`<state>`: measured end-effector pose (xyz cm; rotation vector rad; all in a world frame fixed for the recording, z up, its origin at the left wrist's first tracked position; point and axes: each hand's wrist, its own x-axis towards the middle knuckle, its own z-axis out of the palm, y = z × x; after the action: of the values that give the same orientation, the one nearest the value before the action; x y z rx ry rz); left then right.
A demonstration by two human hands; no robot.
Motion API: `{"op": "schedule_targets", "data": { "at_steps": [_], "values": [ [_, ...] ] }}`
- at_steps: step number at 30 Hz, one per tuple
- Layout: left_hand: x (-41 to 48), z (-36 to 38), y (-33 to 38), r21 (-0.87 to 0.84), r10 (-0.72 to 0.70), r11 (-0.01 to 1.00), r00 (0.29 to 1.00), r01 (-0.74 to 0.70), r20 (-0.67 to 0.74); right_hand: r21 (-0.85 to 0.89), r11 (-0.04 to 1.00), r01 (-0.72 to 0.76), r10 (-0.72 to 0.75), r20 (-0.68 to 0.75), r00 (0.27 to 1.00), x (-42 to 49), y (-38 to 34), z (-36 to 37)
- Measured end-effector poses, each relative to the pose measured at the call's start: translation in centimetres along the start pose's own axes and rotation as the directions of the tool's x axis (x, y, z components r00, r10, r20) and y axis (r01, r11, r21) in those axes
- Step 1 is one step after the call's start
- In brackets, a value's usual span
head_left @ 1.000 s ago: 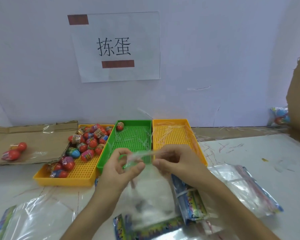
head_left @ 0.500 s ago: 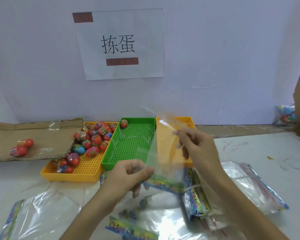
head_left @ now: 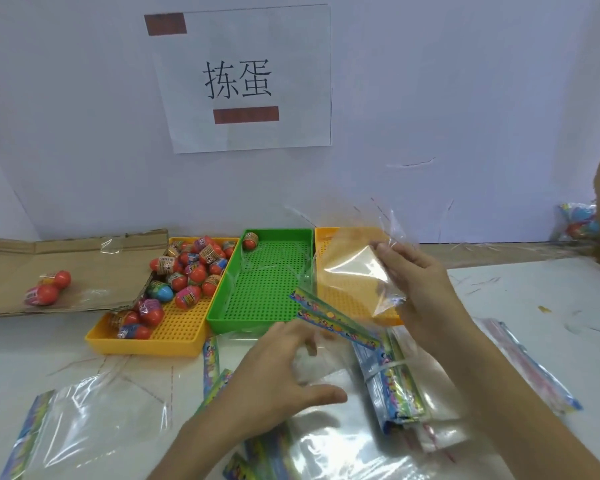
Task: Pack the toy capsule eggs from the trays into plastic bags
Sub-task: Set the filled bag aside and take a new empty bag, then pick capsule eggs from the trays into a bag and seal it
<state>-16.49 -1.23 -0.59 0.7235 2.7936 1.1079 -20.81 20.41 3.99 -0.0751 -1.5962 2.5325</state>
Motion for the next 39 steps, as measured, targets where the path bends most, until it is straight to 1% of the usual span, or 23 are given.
{"op": "schedule_targets", "data": {
  "at_steps": [3,5,6,7,8,9,10,11,12,13,14,16,19,21,23,26,28,31,33,35,36,37,39],
  "values": [
    [-0.2,-1.2,0.5,-0.032,-0.06,0.998,0.996,0.058,-0.062,0.095,0.993,-0.073,0.06,0.126,0.99,-0.4,-0.4,0.4],
    [-0.9,-2.3,1.3,-0.22,-0.121,0.969,0.992,0.11,-0.034,0.092,0.995,-0.037,0.024,0.134,0.991,-0.7,-0.3,0.8],
    [-1.4,-2.8,1.8,-0.368,-0.143,0.921,0.99,0.132,-0.002,0.044,0.999,0.009,-0.015,0.125,0.992,-0.7,0.2,0.7],
    [-1.0,-3.0,2.0,-0.473,-0.122,0.874,0.993,0.111,0.008,-0.051,0.997,0.052,-0.047,0.098,0.994,-0.9,0.3,1.0],
    [-0.4,-3.0,2.0,-0.576,-0.115,0.814,0.993,0.074,-0.035,-0.174,0.978,0.115,-0.102,0.082,0.991,-1.0,0.7,1.1],
    [-0.3,-2.9,1.7,-0.617,-0.099,0.786,0.993,0.036,-0.068,-0.266,0.95,0.161,-0.145,0.081,0.986,-1.2,0.8,1.3],
    [-0.7,-2.9,1.4,-0.643,-0.054,0.766,0.995,-0.015,-0.087,-0.307,0.93,0.201,-0.181,0.092,0.979,-1.1,1.2,1.2],
    [-0.7,-2.8,1.1,-0.644,-0.059,0.764,0.992,-0.025,-0.109,-0.319,0.924,0.211,-0.19,0.098,0.977,-1.2,1.2,1.3],
    [-0.6,-3.1,1.6,-0.758,-0.122,0.653,0.986,-0.003,-0.11,-0.325,0.919,0.223,-0.198,0.11,0.974,-1.3,1.2,1.3],
    [-0.4,-3.3,1.2,-0.806,-0.142,0.591,0.982,-0.018,-0.126,-0.338,0.914,0.225,-0.194,0.124,0.973,-1.4,1.0,1.4],
    [0.1,-3.7,1.6,-0.835,-0.214,0.55,0.97,0.021,-0.117,-0.353,0.907,0.231,-0.19,0.148,0.971,-1.4,1.0,1.4],
    [-0.5,-4.3,0.9,-0.871,-0.235,0.491,0.967,0.034,-0.094,-0.373,0.901,0.223,-0.155,0.203,0.967,-1.5,0.8,1.4],
    [0.2,-3.6,-0.2,-0.798,-0.268,0.599,0.955,0.063,-0.126,-0.417,0.891,0.179,-0.059,0.283,0.957,-1.7,0.6,1.4],
    [0.4,-3.5,-0.3,-0.769,-0.299,0.63,0.948,0.109,-0.11,-0.477,0.862,0.173,0.001,0.343,0.939,-1.9,0.6,1.5],
    [0.1,-3.8,-0.6,-0.726,-0.293,0.669,0.954,0.158,-0.063,-0.563,0.791,0.24,-0.012,0.378,0.926,-1.8,0.8,1.3],
    [0.0,-5.1,-0.9,-0.697,-0.255,0.68,0.965,0.228,0.067,-0.651,0.683,0.332,-0.08,0.385,0.92,-1.4,0.8,0.8],
    [-0.2,-5.9,-1.1,-0.654,-0.222,0.705,0.961,0.275,0.165,-0.656,0.662,0.362,-0.088,0.411,0.907,-1.3,0.8,0.6],
    [-0.5,-6.8,-1.1,-0.497,-0.219,0.801,0.935,0.335,0.279,-0.692,0.607,0.39,-0.04,0.464,0.885,-1.3,1.1,0.4],
    [-0.6,-6.9,-1.1,-0.364,-0.212,0.867,0.913,0.34,0.348,-0.749,0.512,0.42,-0.002,0.488,0.873,-1.1,1.5,0.2],
    [-0.7,-6.6,-1.0,-0.259,-0.213,0.911,0.905,0.32,0.367,-0.776,0.418,0.473,-0.015,0.515,0.857,-1.0,1.8,0.2],
    [-0.7,-6.5,-0.9,-0.231,-0.216,0.921,0.906,0.312,0.363,-0.772,0.393,0.499,-0.032,0.531,0.847,-1.0,1.9,0.2],
    [-0.7,-6.4,-0.9,-0.222,-0.216,0.924,0.906,0.31,0.363,-0.764,0.392,0.513,-0.053,0.538,0.842,-1.1,2.0,0.3],
    [-0.8,-6.4,-0.8,-0.267,-0.222,0.901,0.893,0.341,0.391,-0.731,0.457,0.507,-0.113,0.518,0.848,-1.1,2.1,0.4]
  ]
}}
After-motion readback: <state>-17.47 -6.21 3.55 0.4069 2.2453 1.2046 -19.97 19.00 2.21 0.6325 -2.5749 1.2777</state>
